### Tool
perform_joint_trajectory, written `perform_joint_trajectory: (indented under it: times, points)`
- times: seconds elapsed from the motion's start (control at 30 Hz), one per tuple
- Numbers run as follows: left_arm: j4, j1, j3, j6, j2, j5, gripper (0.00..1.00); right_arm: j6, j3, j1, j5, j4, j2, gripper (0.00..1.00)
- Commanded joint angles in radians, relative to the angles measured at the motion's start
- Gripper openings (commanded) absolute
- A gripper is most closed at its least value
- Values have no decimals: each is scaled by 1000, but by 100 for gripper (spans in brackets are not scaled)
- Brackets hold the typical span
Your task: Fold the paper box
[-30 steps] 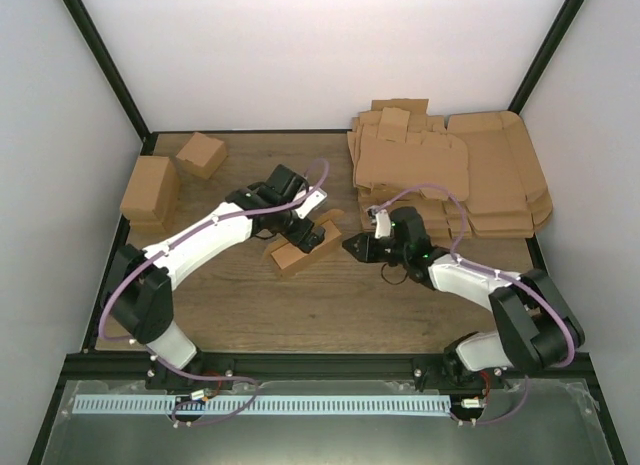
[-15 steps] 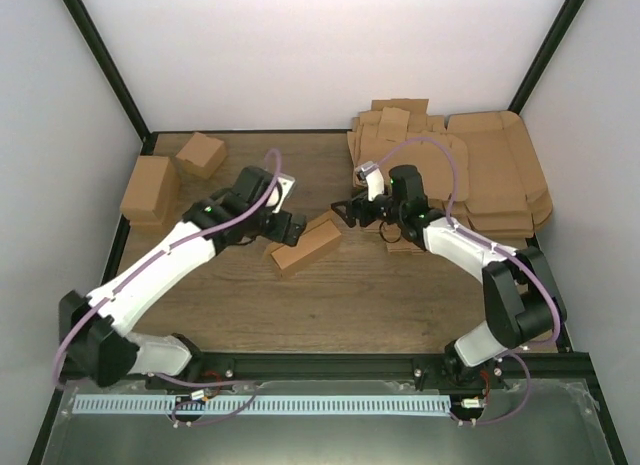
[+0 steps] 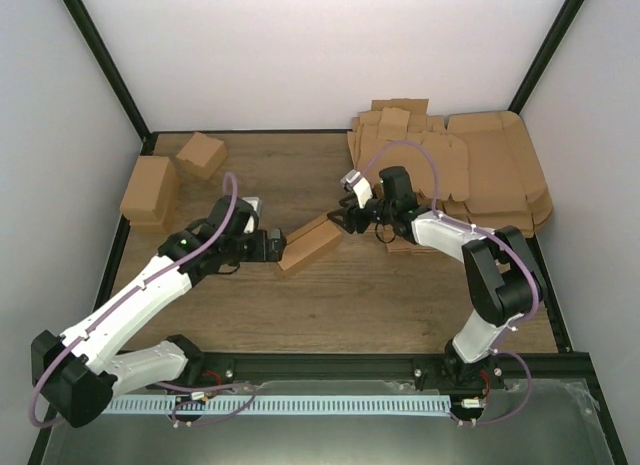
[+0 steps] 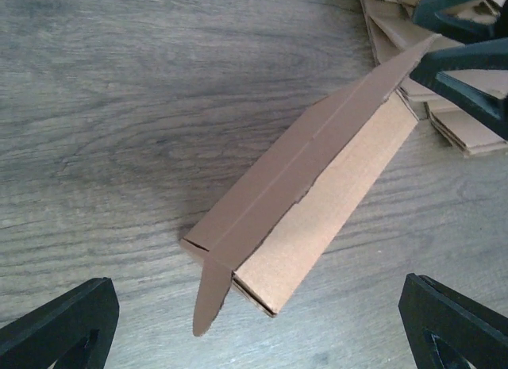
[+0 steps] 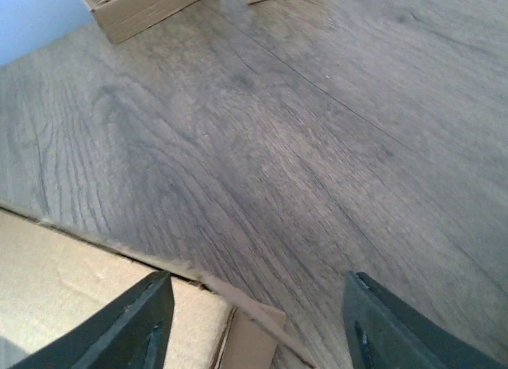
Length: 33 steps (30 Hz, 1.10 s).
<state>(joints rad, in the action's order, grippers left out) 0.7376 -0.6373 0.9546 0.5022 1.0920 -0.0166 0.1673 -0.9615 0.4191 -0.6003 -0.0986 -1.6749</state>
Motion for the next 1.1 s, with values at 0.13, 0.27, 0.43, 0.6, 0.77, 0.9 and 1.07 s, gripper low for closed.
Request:
perform_joint_trajectory:
  times: [0.13,0.27,0.43,0.6,0.77,0.9,1.07]
  points:
    - [-78,135,-43,-38,11,130,98,33,-10,-2,-91,-25,7,40]
    - [-79,148,-36,-57,18,129,97,-15,24,-2,-61,-33,47,21]
    - [-49,172,11,-109,40,133,96,-82,85,11,16,-61,124,8]
    - [-56,177,18,-134,80,170,86,-91,80,60,133,7,157,1]
    - [-43,178,53,-199,130,63,69,-104,96,73,176,8,169,1]
    - [-47,210,86,-249,184,-7,68,-100,93,75,183,7,166,1]
    - [-95,303,96,-321,229,71,80,-97,92,75,182,5,155,1]
